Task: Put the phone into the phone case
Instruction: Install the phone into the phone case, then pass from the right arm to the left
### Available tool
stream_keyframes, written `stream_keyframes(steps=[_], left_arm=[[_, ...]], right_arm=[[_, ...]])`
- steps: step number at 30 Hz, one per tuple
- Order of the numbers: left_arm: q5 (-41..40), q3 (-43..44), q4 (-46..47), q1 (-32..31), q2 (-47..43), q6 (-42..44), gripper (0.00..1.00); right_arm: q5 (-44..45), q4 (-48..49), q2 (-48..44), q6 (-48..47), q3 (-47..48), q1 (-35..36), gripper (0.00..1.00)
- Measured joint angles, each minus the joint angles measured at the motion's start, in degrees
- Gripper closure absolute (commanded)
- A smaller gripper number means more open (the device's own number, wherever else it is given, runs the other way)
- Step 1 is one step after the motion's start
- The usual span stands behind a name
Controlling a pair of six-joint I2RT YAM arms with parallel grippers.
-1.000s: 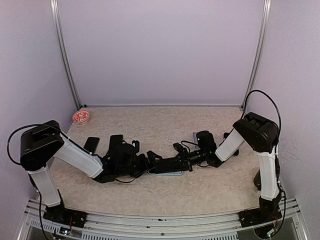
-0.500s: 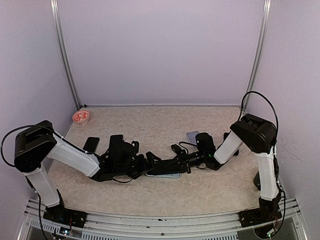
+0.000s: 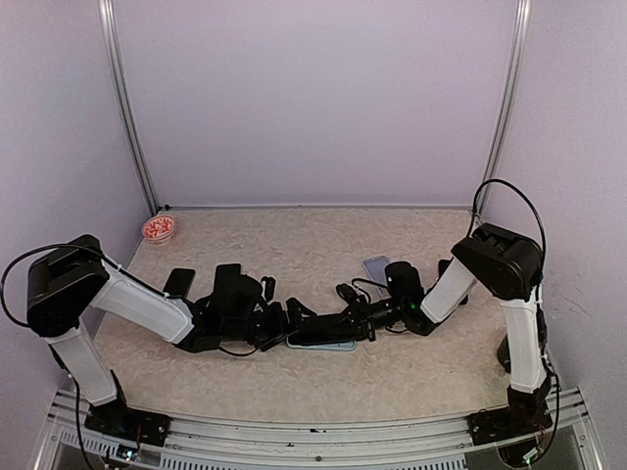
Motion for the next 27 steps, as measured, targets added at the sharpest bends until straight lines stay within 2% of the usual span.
stream_keyframes(steps=[27], left_arm=[[0.6, 0.3, 1.0, -0.1, -1.4, 1.4, 0.02]], right_arm=[[0.5, -4.2, -4.8, -4.5, -0.6, 0.5, 0.92]])
